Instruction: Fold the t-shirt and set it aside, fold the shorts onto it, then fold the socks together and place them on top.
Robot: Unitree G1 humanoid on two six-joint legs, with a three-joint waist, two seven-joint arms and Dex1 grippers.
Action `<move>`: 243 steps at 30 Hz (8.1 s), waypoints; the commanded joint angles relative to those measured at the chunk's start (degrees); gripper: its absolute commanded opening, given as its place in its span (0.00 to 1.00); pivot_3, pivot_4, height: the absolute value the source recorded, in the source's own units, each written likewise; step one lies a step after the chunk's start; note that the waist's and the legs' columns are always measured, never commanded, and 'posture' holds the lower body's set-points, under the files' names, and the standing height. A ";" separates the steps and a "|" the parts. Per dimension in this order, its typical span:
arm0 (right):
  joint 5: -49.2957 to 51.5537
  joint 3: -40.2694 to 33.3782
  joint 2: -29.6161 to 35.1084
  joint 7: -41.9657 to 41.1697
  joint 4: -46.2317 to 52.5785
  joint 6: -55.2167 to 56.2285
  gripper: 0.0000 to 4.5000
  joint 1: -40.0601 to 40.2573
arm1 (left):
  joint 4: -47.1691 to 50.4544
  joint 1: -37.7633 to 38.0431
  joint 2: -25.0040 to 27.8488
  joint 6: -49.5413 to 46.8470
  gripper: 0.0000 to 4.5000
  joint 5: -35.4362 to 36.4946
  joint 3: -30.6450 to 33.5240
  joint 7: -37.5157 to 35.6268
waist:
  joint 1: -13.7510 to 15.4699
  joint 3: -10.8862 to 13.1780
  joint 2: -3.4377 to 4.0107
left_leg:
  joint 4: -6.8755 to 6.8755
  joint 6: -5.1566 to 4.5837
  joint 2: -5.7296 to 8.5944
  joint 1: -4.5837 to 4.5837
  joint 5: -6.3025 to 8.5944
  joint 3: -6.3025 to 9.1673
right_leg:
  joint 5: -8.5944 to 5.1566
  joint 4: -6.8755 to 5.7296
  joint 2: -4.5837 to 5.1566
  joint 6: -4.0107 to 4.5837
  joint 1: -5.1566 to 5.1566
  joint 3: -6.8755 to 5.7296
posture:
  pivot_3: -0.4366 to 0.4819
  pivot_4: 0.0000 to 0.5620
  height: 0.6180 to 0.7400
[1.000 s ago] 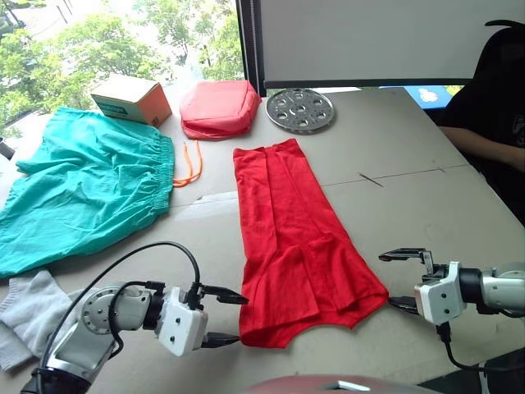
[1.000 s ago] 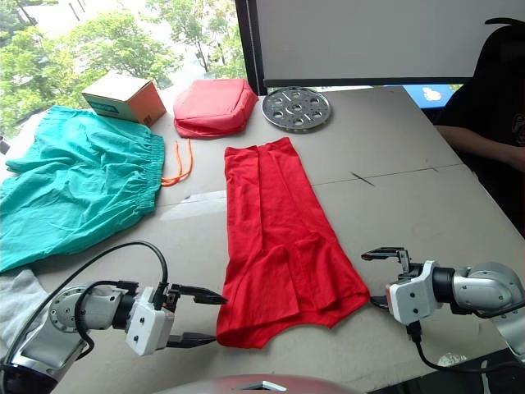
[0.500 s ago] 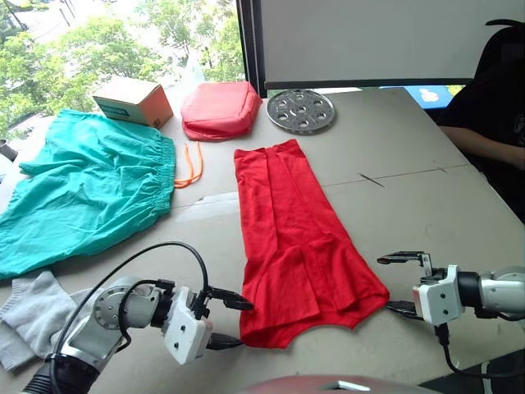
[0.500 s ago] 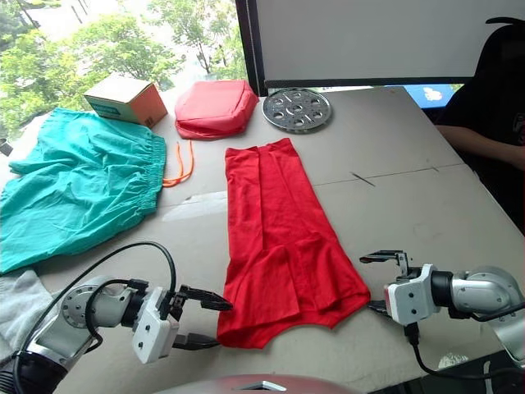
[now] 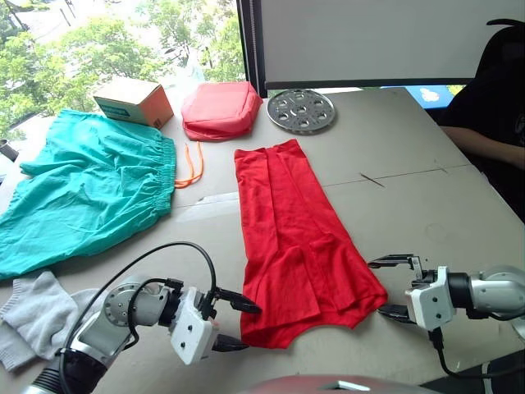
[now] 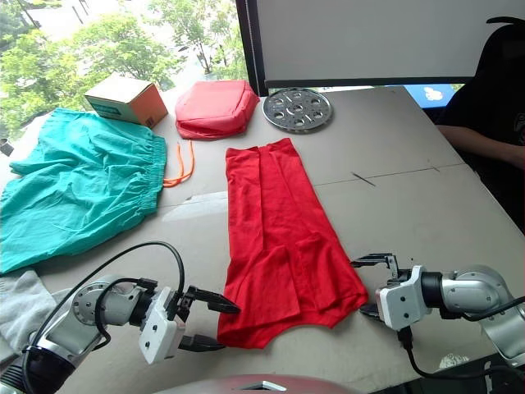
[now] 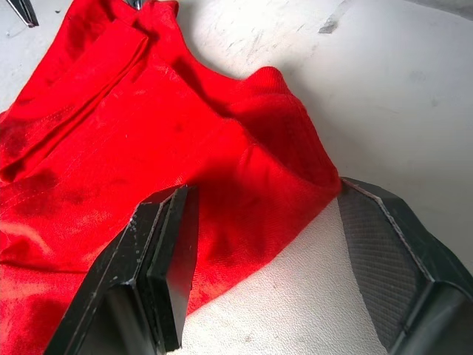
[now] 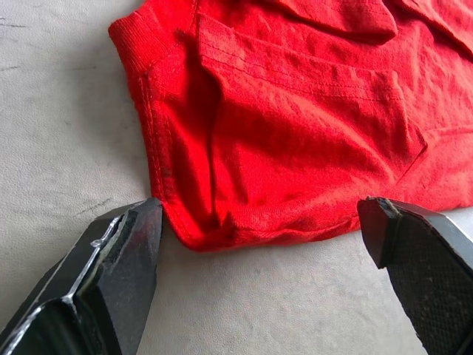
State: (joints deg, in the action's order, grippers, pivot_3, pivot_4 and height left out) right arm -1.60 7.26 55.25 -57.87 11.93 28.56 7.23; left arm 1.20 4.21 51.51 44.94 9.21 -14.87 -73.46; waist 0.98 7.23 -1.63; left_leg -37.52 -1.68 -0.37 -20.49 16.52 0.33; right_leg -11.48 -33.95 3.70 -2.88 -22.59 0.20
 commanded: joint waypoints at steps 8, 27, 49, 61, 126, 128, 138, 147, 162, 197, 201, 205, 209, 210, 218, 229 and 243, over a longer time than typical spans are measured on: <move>0.74 2.59 0.33 -2.12 -2.02 1.15 0.00 -2.79 | 1.47 -0.60 -0.74 -1.88 0.01 0.01 -3.68 0.40 | 0.05 -0.06 0.04 | -0.02 -0.08 0.03 0.12 0.04 -0.08 | 0.00 -0.01 0.00 -0.01 0.08 0.18 | 0.48 0.27 1.00; 28.82 -7.91 8.37 -9.58 15.36 -35.94 0.00 8.69 | 23.83 20.30 12.51 -31.22 0.01 24.56 7.52 -0.47 | 0.01 0.11 0.16 | 0.02 -0.17 -0.13 0.26 0.12 0.00 | -0.15 -0.03 -0.01 -0.24 0.03 0.34 | 0.48 0.27 1.00; 41.95 -17.28 8.26 -17.50 13.95 -53.49 0.00 -1.62 | 27.15 24.47 8.06 -70.18 0.01 53.94 30.17 6.24 | -0.16 0.58 -0.01 | -0.05 -0.14 -0.25 0.26 0.13 -0.21 | -0.19 -0.03 -0.09 -0.31 -0.08 0.37 | 0.48 0.27 1.00; 27.59 3.61 -13.00 -1.90 -11.04 -65.75 0.00 -45.14 | 1.25 -9.70 -2.51 -82.13 0.01 47.93 28.40 17.98 | -0.43 0.68 -0.46 | 0.06 0.05 -0.01 -0.25 0.00 0.15 | 0.07 0.06 -0.32 0.00 -0.41 0.37 | 0.48 0.27 1.00; 3.85 -0.48 -48.29 27.24 -71.15 -35.13 0.00 -69.53 | -4.92 -22.84 -22.69 -84.23 0.01 19.15 22.97 39.73 | -1.94 0.59 -0.38 | 0.19 0.46 0.48 -0.23 -0.25 0.44 | 0.31 -0.65 0.17 0.00 -0.57 0.18 | 0.48 0.27 1.00; 5.53 -2.28 -48.13 24.72 -70.47 -32.38 0.00 -69.37 | -5.69 -23.03 -23.06 -84.36 0.01 19.37 24.04 39.85 | -2.13 0.60 -0.36 | 0.20 0.47 0.48 -0.23 -0.26 0.43 | 0.31 -0.62 0.18 0.00 -0.57 0.18 | 0.48 0.27 1.00; 5.59 2.22 -49.22 13.15 -61.50 -41.63 0.00 -64.73 | -5.54 -23.67 -24.85 -85.16 0.01 20.97 25.60 40.95 | -2.69 0.58 -0.31 | 0.17 0.25 0.28 -0.17 -0.13 0.53 | 0.32 -0.79 0.19 -0.01 -0.52 0.14 | 0.48 0.27 1.00; 3.67 -3.30 -50.20 30.22 -73.54 -31.04 0.00 -68.65 | -2.69 -22.90 -26.30 -87.50 0.01 22.23 26.71 42.88 | -2.75 0.61 -0.28 | 0.21 0.57 0.34 -0.22 -0.31 0.69 | 0.31 -0.67 0.30 0.01 -0.55 0.01 | 0.48 0.27 1.00; 21.13 -3.15 -44.12 17.85 -6.39 -69.74 0.31 -33.67 | 7.26 -20.57 -23.13 -90.48 0.00 29.36 28.96 37.07 | -2.71 0.61 -0.28 | 0.28 0.35 0.30 -0.42 -0.18 1.06 | 0.30 -0.48 0.41 0.01 -0.52 -0.41 | 0.48 0.27 1.00; 18.15 7.85 -48.79 27.90 -13.03 -72.10 1.00 -28.39 | 32.29 27.23 -8.99 -75.26 0.99 34.44 47.37 10.21 | -3.57 0.67 -0.13 | 0.42 0.35 -0.18 -0.13 -0.17 0.86 | 0.11 0.07 -0.11 0.24 -0.43 -0.36 | 0.48 0.27 1.00; 13.36 10.48 -48.37 27.67 -20.20 -69.22 0.89 -31.59 | 32.53 26.72 -8.84 -75.42 1.00 34.53 47.10 11.00 | -3.70 0.67 -0.14 | 0.39 0.36 -0.23 0.04 -0.16 0.81 | 0.00 0.04 -0.10 0.06 -0.42 -0.32 | 0.48 0.27 1.00; 7.46 14.43 -45.70 27.55 -23.67 -66.20 0.48 -32.60 | 32.98 25.80 -9.13 -75.63 1.00 34.65 46.94 12.47 | -3.71 0.59 -0.14 | 0.47 0.38 -0.25 0.26 -0.15 0.80 | 0.00 -0.01 -0.01 0.06 -0.42 -0.37 | 0.48 0.27 1.00; 5.24 13.90 -44.01 29.07 -22.26 -65.49 0.14 -30.20 | 33.31 25.30 -9.67 -75.73 1.00 34.80 46.63 13.84 | -3.56 0.26 -0.10 | 0.79 0.37 -0.25 0.44 -0.15 0.71 | 0.14 0.00 -0.05 0.30 -0.41 -0.35 | 0.48 0.27 1.00; 5.21 13.43 -43.91 29.56 -21.84 -65.57 0.03 -29.74 | 33.39 25.20 -9.75 -75.79 1.00 34.87 46.54 14.09 | -3.43 0.20 -0.07 | 0.85 0.37 -0.25 0.47 -0.15 0.70 | 0.12 0.01 -0.05 0.33 -0.40 -0.35 | 0.48 0.27 1.00; 7.83 0.23 -43.98 39.72 -10.73 -67.22 0.01 -21.59 | 33.39 23.17 -9.42 -75.49 1.00 35.00 44.28 14.22 | -1.37 0.04 0.06 | 0.84 0.38 -0.05 0.36 -0.15 0.74 | -0.05 0.09 0.32 0.13 -0.39 -0.48 | 0.48 0.27 1.00; 10.11 -23.39 -43.23 50.94 7.44 -70.78 0.01 -0.85 | 35.74 10.84 -7.75 -79.32 1.00 39.67 35.46 15.96 | 1.40 0.03 0.12 | 0.34 0.31 0.32 -0.47 -0.11 1.31 | -0.08 0.18 0.50 0.09 -0.52 -0.84 | 0.48 0.27 1.00; 16.80 -37.48 -33.71 44.27 2.13 -67.51 0.01 5.52 | 32.53 -4.74 -7.58 -80.62 1.00 40.85 24.11 13.10 | -0.09 0.09 0.09 | 0.35 0.24 0.26 -0.40 -0.10 1.28 | -0.14 0.25 0.33 -0.01 -0.41 -0.80 | 0.48 0.27 1.00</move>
State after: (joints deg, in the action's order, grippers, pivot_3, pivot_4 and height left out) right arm 15.54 -27.87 20.02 -11.92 17.64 -38.62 11.23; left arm 33.21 0.15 43.58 -36.65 49.69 9.47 -59.27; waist 0.89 7.32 -1.53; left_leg -37.17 -1.46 -0.11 -20.88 16.43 1.60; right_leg -11.62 -33.70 4.03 -2.89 -23.00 -0.60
